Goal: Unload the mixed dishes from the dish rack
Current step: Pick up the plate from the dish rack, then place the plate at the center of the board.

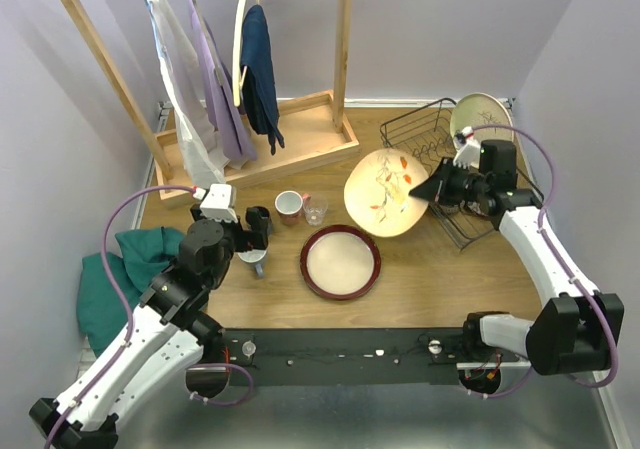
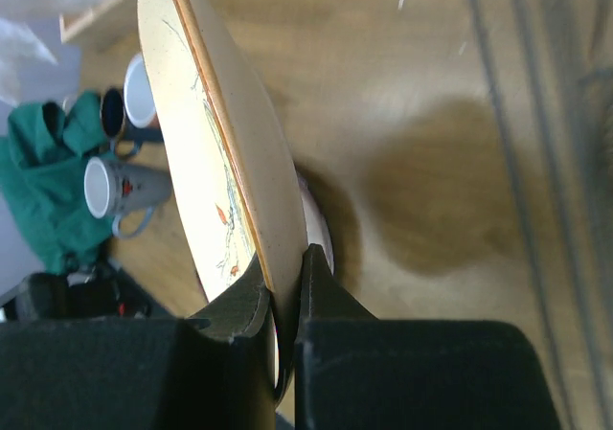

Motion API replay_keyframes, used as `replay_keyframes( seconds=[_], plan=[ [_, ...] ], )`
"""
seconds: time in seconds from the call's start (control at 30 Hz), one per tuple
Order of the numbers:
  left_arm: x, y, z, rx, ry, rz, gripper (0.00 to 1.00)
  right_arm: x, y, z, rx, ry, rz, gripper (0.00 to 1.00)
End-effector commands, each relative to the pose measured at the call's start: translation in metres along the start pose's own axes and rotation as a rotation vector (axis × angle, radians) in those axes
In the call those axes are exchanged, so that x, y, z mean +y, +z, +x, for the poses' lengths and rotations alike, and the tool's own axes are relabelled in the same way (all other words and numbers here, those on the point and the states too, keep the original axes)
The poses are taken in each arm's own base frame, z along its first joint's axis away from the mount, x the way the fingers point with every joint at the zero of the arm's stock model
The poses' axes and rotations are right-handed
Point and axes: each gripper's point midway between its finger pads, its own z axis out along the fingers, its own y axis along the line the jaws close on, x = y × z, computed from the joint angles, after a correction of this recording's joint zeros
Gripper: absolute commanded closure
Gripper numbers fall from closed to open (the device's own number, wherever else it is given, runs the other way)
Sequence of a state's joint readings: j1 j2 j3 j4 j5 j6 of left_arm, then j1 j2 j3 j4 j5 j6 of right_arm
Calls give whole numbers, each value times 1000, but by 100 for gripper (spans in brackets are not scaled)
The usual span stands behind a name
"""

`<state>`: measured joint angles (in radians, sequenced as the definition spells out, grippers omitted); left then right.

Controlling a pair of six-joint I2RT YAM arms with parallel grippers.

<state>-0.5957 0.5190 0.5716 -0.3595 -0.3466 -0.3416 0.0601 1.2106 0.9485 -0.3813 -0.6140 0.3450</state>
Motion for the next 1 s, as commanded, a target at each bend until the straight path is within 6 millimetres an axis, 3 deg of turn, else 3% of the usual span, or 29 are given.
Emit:
replay_keyframes(
  seconds=[0.0, 0.37, 0.7, 0.97],
  plan=[
    [-2, 6, 0, -11, 12, 12, 1, 36, 9, 36, 81, 90, -201, 99],
    [-2, 9, 2, -1, 18, 8, 1, 36, 48, 112, 267, 222, -199, 99],
    [-3, 9, 2, 2, 20, 12, 1, 32, 63, 145, 349, 238, -165, 98],
    [-3, 10, 4, 8, 24, 14, 1, 27, 69, 167, 409, 233, -126, 91]
  ],
)
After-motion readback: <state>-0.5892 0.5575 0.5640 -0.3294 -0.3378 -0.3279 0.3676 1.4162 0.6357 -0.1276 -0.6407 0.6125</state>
